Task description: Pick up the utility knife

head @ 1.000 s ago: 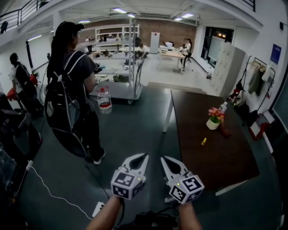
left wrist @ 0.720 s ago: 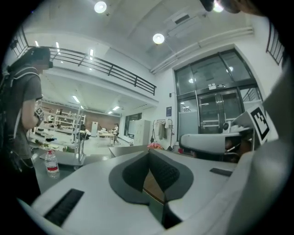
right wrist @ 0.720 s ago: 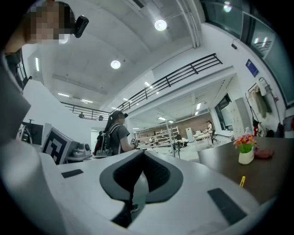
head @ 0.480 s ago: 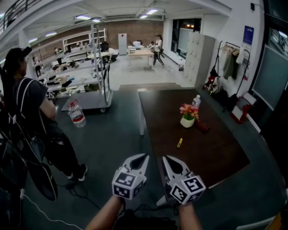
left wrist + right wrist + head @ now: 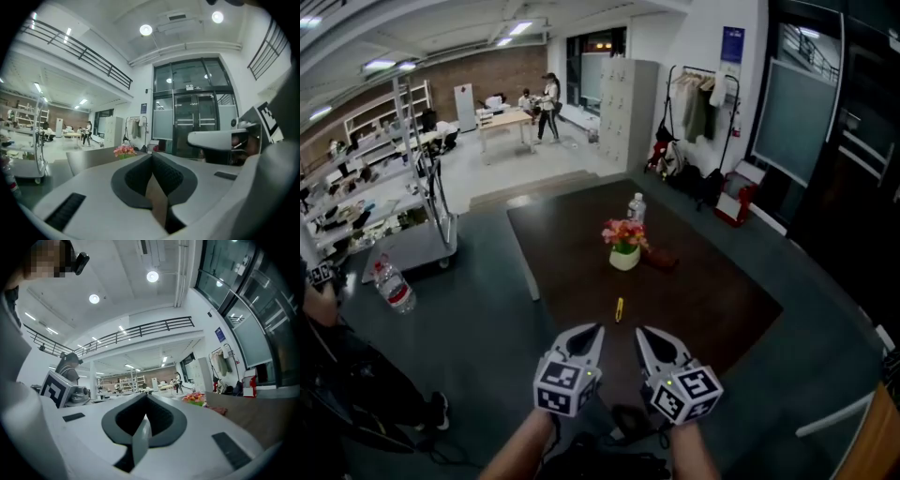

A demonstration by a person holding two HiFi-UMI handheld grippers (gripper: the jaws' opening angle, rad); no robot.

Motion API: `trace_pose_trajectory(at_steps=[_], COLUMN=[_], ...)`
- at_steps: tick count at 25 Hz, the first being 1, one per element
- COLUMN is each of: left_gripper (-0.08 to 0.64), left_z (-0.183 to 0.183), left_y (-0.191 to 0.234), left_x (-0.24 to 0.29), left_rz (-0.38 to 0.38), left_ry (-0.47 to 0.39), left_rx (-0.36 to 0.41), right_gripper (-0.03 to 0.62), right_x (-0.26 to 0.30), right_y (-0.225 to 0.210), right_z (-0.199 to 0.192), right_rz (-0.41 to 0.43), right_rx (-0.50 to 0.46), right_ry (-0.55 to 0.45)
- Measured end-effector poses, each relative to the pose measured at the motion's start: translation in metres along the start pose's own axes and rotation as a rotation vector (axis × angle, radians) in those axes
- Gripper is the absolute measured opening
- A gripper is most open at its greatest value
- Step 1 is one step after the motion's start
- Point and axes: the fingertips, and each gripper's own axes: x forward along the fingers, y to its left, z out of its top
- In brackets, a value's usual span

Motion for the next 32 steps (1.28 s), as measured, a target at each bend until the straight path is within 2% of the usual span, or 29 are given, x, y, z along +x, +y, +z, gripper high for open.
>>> trace_pose_trajectory(at_steps=[4,12,18,27,32], left_gripper=[0.008,0.008,0.008,0.011,0.066], left_z=[-0.012,-0.048,-0.074,-0.120,-0.161], left_y=[0.010,0.043,0.062,0.071,0.070], left_x=[0.047,0.105,0.141,0.193,0.219], left_rz=[-0.077,-0.142,-0.100,-0.019,0.005], left_ry=[0.038,0.130,0.195,0.299,0.392], left_rx=[-0.008,-0.043,-0.065,-0.083,-0.085], right_gripper=[0.011,0.011,0.011,0.011,0.011], right_x=[0.020,0.055,0.074,0.084,0.084], right_y=[-0.030,-0.061,-0.080,-0.121,-0.145], right_z=[-0.005,-0.018,-0.025,-0.048,-0.072], right_rz=[-0.080,-0.225,-0.261,-0.242,-0.252], right_rx=[-0.010,-0.031,-0.035,0.022,0.066], right_ry=[0.005,0.063,0.110,0.142,0.182])
